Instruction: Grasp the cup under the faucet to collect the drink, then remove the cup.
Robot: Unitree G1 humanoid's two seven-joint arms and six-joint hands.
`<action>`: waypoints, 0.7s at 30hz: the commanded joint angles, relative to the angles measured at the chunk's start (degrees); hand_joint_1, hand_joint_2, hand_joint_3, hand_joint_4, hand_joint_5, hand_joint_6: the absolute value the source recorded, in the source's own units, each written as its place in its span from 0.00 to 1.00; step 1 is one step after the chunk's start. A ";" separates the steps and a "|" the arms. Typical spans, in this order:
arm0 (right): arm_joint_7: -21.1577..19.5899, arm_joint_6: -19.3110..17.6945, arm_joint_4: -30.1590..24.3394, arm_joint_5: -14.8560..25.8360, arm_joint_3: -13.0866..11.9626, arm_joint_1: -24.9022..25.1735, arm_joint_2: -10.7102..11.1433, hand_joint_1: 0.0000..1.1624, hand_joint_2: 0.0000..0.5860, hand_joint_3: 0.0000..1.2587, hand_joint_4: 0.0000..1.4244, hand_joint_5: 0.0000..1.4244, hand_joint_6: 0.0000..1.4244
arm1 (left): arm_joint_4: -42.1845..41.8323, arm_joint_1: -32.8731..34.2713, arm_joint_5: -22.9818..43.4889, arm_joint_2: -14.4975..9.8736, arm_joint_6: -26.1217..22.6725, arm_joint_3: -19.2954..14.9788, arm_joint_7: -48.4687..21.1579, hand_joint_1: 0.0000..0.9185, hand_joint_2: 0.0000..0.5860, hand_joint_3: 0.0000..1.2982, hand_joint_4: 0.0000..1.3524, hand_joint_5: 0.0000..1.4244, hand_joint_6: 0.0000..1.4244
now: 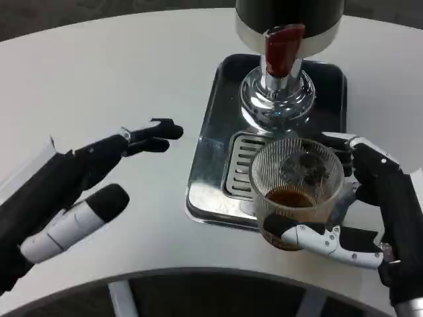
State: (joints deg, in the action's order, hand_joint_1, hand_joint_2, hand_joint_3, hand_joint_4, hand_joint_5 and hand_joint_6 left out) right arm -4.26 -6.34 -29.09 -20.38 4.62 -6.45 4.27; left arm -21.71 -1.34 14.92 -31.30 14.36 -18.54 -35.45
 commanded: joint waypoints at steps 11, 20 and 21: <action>5.31 3.96 -12.37 4.12 -3.25 -4.73 1.14 0.85 0.16 0.60 0.59 0.74 0.76 | -3.43 -7.76 -4.02 -3.35 10.16 -3.40 -0.91 0.00 0.12 0.19 0.07 0.12 0.05; 7.61 6.52 -17.38 6.38 -4.72 -6.08 1.42 0.85 0.16 0.60 0.59 0.75 0.76 | -6.00 -9.16 -5.49 -5.09 13.30 -5.60 -0.87 0.00 0.12 0.17 0.07 0.11 0.05; 7.89 6.83 -17.99 6.70 -4.90 -6.29 1.49 0.85 0.16 0.60 0.59 0.75 0.76 | -6.11 -9.30 -5.51 -5.17 13.53 -5.75 -0.91 0.00 0.12 0.17 0.07 0.11 0.05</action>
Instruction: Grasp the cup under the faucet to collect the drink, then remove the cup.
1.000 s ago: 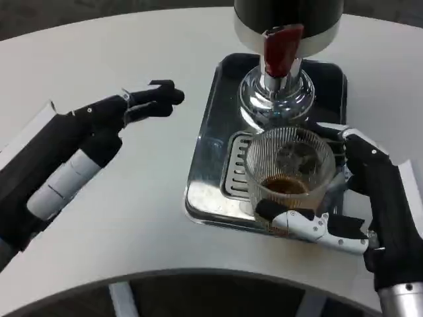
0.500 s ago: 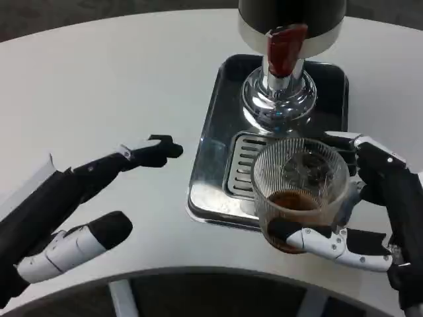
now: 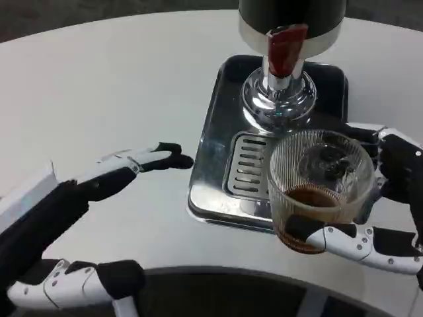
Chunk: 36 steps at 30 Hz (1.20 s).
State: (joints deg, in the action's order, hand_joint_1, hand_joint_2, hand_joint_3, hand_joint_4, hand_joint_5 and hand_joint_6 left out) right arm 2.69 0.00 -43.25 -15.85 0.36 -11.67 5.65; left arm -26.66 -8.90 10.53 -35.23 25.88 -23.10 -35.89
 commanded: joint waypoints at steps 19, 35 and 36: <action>5.47 8.31 -15.26 7.29 -0.82 -5.22 1.79 0.85 0.17 0.60 0.59 0.75 0.76 | -2.82 -4.48 -2.02 -5.38 10.27 -3.59 -1.74 0.00 0.12 0.17 0.06 0.10 0.04; 7.69 8.53 -16.75 10.74 -1.63 -4.62 3.98 0.85 0.18 0.60 0.59 0.75 0.76 | 1.11 -7.82 -0.80 -9.84 21.70 -6.92 -4.32 0.00 0.11 0.10 0.00 0.01 0.00; 7.67 8.50 -16.75 10.85 -1.63 -4.57 4.07 0.85 0.18 0.60 0.59 0.75 0.75 | 1.31 -8.00 -0.76 -10.09 22.29 -7.05 -4.41 0.00 0.11 0.10 0.00 0.01 0.00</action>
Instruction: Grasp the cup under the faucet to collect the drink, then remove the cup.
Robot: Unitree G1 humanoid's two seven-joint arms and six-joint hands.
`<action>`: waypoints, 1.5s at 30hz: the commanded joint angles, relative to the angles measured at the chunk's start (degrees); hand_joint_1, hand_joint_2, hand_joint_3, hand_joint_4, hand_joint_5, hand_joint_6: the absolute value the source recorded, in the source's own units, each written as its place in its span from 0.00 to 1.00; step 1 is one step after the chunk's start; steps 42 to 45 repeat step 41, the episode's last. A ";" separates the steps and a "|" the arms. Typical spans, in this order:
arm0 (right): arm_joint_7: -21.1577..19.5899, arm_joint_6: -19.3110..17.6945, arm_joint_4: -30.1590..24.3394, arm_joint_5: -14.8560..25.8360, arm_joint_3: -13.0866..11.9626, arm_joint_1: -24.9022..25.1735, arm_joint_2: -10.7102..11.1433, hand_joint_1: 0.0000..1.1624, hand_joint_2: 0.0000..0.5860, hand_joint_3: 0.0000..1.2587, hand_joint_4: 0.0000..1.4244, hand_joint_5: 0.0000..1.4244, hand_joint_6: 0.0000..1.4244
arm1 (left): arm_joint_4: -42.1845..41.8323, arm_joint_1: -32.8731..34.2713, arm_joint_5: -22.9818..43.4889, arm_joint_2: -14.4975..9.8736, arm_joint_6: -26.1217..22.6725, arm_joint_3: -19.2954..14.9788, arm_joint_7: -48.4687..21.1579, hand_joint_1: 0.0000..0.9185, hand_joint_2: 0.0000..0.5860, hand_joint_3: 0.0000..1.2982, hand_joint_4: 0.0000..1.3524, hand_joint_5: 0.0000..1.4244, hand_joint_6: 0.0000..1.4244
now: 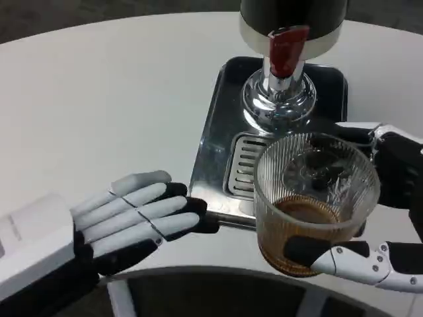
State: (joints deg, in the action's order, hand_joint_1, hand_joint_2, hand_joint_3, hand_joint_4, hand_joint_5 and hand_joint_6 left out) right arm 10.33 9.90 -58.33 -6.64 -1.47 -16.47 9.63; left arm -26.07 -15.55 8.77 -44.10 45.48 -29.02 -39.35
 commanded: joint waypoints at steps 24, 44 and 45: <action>-0.38 -0.85 -1.67 3.07 1.19 1.60 1.64 0.84 0.18 0.60 0.60 0.75 0.75 | 1.48 -3.74 3.06 -3.21 6.83 -2.02 -0.96 0.00 0.11 0.05 0.00 0.00 0.00; -0.27 -0.48 -1.67 2.64 2.10 2.04 2.13 0.84 0.18 0.60 0.60 0.75 0.76 | 2.23 -3.34 3.38 -3.43 6.45 -1.57 -0.86 0.00 0.11 0.05 0.00 0.00 0.00; -0.27 -0.48 -1.67 2.64 2.10 2.04 2.13 0.84 0.18 0.60 0.60 0.75 0.76 | 2.23 -3.34 3.38 -3.43 6.45 -1.57 -0.86 0.00 0.11 0.05 0.00 0.00 0.00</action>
